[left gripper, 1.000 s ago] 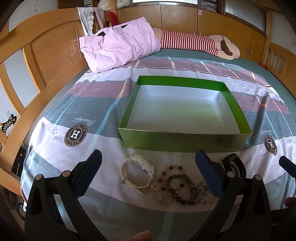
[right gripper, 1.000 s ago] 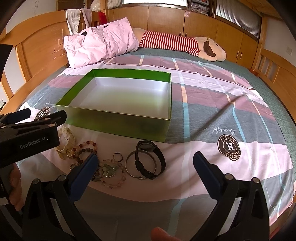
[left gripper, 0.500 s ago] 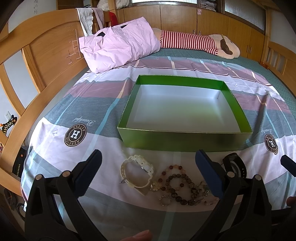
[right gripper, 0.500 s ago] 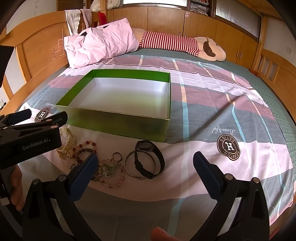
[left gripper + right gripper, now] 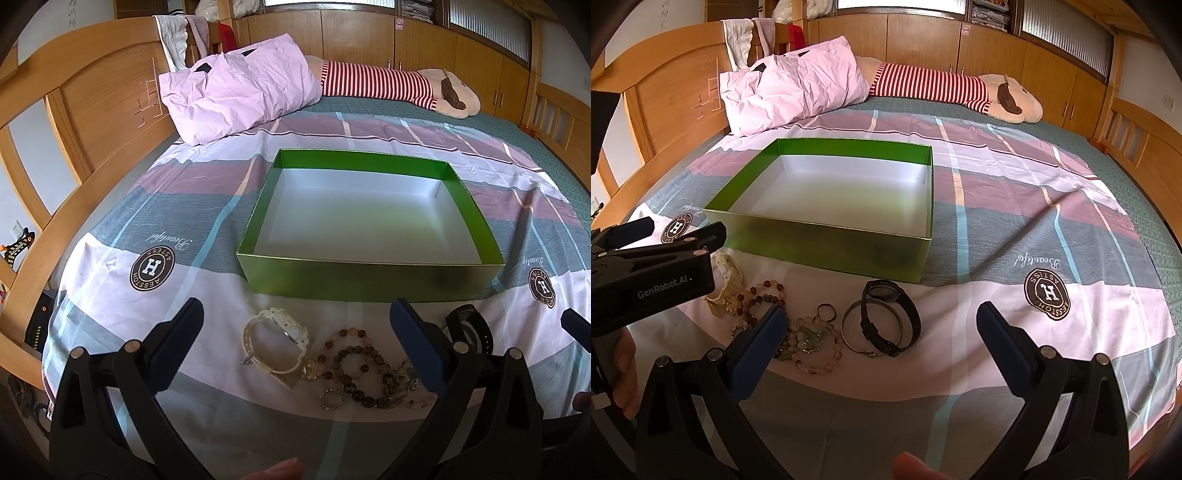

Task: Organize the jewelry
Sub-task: 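Grasp the black watch with the right tool while the left tool grasps the white watch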

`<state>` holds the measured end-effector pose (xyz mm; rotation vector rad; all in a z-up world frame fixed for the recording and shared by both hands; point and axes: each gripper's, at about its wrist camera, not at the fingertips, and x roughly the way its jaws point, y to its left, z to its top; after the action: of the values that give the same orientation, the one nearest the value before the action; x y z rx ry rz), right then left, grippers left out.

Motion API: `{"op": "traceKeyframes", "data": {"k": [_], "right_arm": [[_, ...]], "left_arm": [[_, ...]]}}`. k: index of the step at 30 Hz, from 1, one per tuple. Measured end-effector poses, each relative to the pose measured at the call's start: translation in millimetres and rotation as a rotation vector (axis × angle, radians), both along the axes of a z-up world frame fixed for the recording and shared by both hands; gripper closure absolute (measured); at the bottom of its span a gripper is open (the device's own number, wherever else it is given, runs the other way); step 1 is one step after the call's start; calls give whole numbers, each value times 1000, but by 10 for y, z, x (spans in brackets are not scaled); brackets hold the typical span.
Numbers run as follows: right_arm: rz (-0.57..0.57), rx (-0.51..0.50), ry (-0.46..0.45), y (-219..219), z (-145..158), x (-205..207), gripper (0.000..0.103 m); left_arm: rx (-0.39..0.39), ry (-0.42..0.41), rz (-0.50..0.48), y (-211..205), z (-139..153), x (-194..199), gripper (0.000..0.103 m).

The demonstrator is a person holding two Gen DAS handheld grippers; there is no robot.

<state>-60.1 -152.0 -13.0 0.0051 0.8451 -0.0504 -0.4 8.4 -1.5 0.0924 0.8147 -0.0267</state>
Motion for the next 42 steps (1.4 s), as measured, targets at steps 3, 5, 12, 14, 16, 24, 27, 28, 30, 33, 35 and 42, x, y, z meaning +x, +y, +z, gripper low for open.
{"op": "traceKeyframes", "data": {"k": [3, 5, 12, 14, 16, 24, 27, 28, 30, 33, 35, 42], "right_arm": [[-1, -13, 1, -2, 4, 7, 1], [-3, -58, 2, -20, 41, 30, 1], [-136, -34, 154, -541, -26, 231, 10], [-133, 8, 208, -584, -110, 255, 23], [-114, 31, 237, -536, -175, 260, 44], [-23, 93, 294, -314, -512, 462, 56], [-22, 75, 279, -277, -611, 557, 56], [-12, 80, 286, -263, -656, 577, 57], [20, 136, 286, -269, -689, 583, 81], [50, 100, 280, -241, -624, 527, 96], [61, 107, 250, -261, -530, 473, 98], [52, 144, 174, -443, -242, 375, 99]], "left_arm": [[5, 2, 1, -15, -3, -1, 2], [33, 10, 14, 28, -10, 47, 2], [-69, 168, 77, 500, -175, 279, 2], [-90, 195, 60, 506, -235, 272, 3], [-115, 224, 33, 474, -297, 264, 9], [-116, 371, 62, 529, -635, 340, 54], [-117, 383, 100, 622, -702, 380, 53], [-116, 385, 113, 652, -724, 392, 52], [-120, 391, 138, 717, -765, 416, 49], [-149, 393, 166, 793, -764, 435, 50], [-153, 388, 174, 823, -764, 463, 54], [-160, 425, 160, 787, -924, 562, 70]]}}
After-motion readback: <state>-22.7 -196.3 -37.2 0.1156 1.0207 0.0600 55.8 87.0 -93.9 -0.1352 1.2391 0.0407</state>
